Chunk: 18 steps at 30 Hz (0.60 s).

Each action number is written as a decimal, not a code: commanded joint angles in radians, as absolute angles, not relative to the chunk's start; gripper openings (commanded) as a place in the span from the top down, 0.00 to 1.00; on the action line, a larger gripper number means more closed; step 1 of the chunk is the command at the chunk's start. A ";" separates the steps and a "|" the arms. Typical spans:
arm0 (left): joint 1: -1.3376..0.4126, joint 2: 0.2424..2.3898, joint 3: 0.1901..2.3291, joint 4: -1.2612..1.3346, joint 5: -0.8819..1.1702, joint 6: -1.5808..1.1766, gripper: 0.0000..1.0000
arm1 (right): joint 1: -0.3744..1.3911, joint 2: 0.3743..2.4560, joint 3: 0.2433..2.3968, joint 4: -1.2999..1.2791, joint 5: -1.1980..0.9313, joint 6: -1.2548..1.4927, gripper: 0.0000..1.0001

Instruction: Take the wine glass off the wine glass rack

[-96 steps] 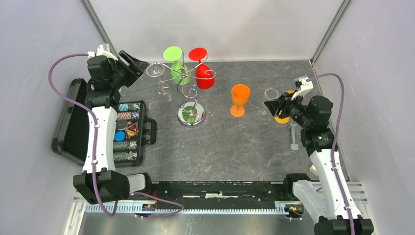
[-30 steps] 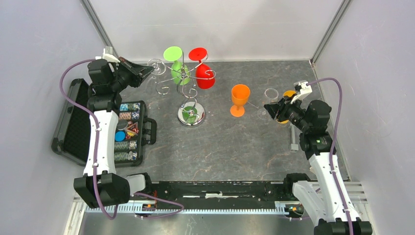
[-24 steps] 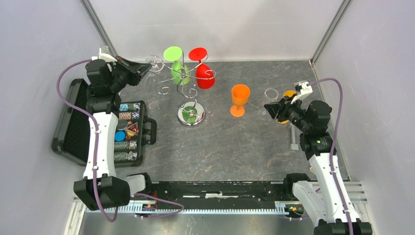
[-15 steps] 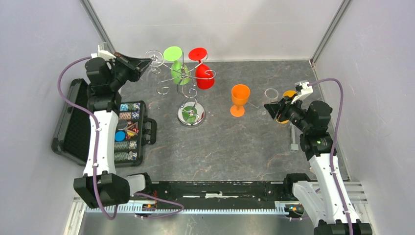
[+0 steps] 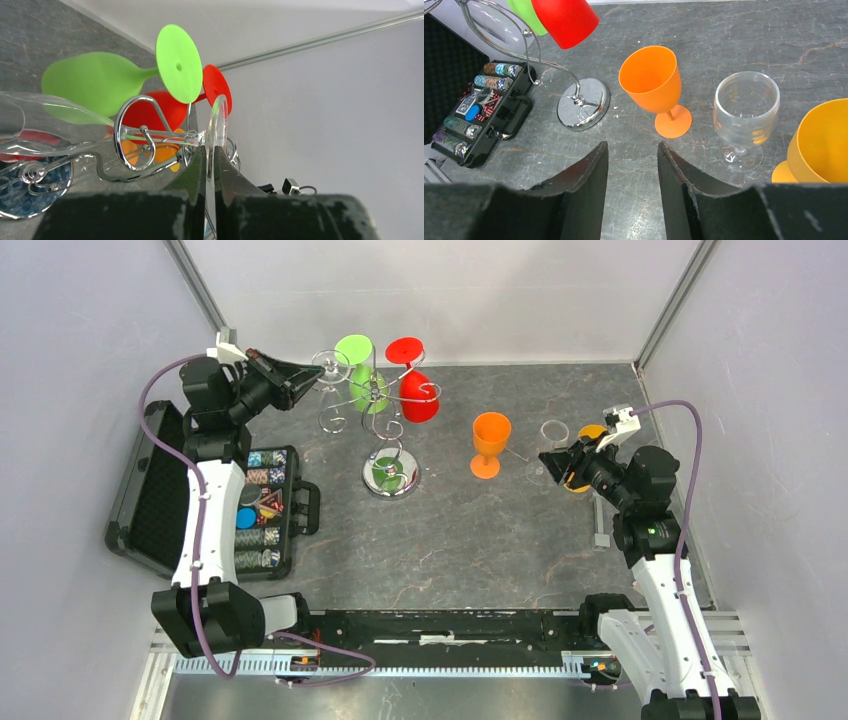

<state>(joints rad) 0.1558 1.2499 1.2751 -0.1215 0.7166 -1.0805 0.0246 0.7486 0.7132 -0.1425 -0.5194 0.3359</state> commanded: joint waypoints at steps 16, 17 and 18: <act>0.161 0.978 1.334 -0.576 0.478 -0.783 0.98 | 0.028 0.710 0.714 -0.133 -0.648 0.286 0.45; 0.162 0.959 1.341 -0.609 0.443 -0.760 0.98 | 0.028 0.715 0.717 -0.147 -0.668 0.278 0.44; 0.162 0.938 1.353 -0.642 0.406 -0.738 0.98 | 0.029 0.720 0.723 -0.159 -0.685 0.267 0.44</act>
<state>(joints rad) 0.1558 1.0126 1.2778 -0.5102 0.5602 -0.8783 0.0246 0.7189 0.7132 -0.1459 -0.5999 0.3119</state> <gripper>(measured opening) 0.066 0.552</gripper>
